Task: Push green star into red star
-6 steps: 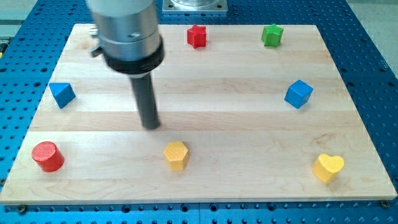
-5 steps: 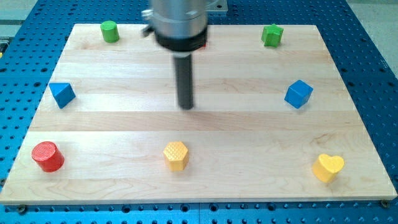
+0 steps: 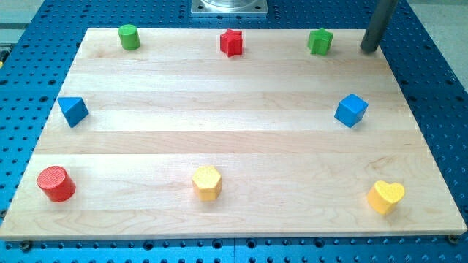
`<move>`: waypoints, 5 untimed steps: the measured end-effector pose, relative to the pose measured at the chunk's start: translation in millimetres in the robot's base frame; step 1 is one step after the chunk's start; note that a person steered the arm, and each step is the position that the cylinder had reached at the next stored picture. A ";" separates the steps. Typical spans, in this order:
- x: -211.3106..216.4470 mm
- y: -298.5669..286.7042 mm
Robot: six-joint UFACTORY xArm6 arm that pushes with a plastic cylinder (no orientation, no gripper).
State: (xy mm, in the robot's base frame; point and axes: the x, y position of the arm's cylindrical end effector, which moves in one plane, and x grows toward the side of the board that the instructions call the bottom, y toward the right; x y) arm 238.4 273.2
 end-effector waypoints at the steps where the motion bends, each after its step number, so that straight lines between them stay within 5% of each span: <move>1: -0.6 -46.2; 3: 3.6 -165.0; 5: 50.2 -179.2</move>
